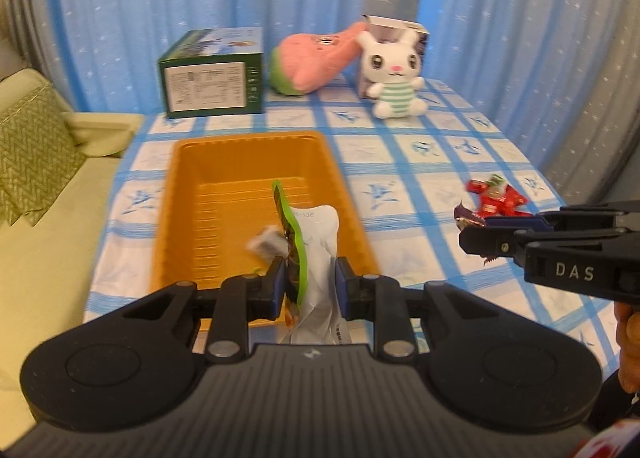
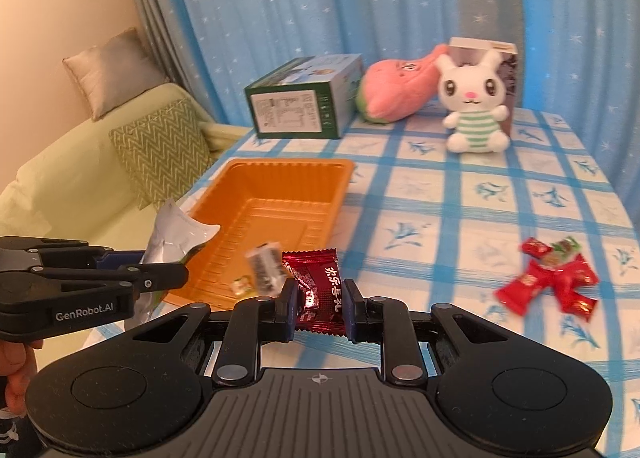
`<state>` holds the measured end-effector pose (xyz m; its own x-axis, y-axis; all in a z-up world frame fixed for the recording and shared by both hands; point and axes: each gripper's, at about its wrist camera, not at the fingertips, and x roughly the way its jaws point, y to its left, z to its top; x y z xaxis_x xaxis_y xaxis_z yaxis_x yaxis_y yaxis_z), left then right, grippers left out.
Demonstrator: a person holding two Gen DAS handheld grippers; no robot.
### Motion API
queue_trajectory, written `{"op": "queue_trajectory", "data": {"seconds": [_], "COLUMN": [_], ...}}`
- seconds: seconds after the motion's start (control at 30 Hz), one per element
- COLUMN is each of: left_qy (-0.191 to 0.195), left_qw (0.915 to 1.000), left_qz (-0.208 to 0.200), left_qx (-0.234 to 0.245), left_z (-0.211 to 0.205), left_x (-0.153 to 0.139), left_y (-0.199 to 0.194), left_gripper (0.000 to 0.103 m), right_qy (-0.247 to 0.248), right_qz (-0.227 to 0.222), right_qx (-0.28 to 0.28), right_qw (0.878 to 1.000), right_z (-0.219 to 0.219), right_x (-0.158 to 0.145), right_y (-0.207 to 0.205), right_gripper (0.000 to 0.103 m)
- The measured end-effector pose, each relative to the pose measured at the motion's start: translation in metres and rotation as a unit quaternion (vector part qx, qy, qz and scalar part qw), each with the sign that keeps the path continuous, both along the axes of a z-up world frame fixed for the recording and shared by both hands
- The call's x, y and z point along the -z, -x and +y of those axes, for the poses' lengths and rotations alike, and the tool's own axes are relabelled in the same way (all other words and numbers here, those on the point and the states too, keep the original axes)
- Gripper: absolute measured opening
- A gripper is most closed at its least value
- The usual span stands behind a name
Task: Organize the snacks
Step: 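Carry both snacks over the orange tray and release them inside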
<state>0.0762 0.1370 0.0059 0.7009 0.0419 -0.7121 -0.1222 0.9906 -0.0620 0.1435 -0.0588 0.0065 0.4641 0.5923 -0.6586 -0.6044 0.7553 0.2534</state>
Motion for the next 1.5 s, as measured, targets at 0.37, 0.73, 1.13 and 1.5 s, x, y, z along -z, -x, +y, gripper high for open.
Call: {"op": "queue_trajectory", "data": {"seconds": [0.37,0.73,1.13,1.5], "left_qy": [0.005,0.006,0.016,0.02], "left_qw": [0.9996,0.9992,0.9987,0.9983], "left_qz": [0.005,0.024,0.037,0.032], "left_qx": [-0.028,-0.032,-0.032,-0.043], "left_z": [0.044,0.067,0.081,0.085], "left_x": [0.007,0.029,0.049,0.052], "left_y": [0.0,-0.025,-0.044,-0.039], "left_gripper": [0.023,0.023,0.024,0.03], "right_qy": [0.012,0.027,0.036,0.037], "right_qz": [0.0,0.006,0.017,0.023], "right_qx": [-0.002,-0.015,-0.02,-0.019], "right_qw": [1.0,1.0,0.999,0.999], "right_z": [0.051,0.085,0.104,0.106], "right_x": [0.007,0.022,0.04,0.045], "right_y": [-0.005,-0.02,-0.034,-0.037], "right_gripper": [0.023,0.023,0.023,0.023]}}
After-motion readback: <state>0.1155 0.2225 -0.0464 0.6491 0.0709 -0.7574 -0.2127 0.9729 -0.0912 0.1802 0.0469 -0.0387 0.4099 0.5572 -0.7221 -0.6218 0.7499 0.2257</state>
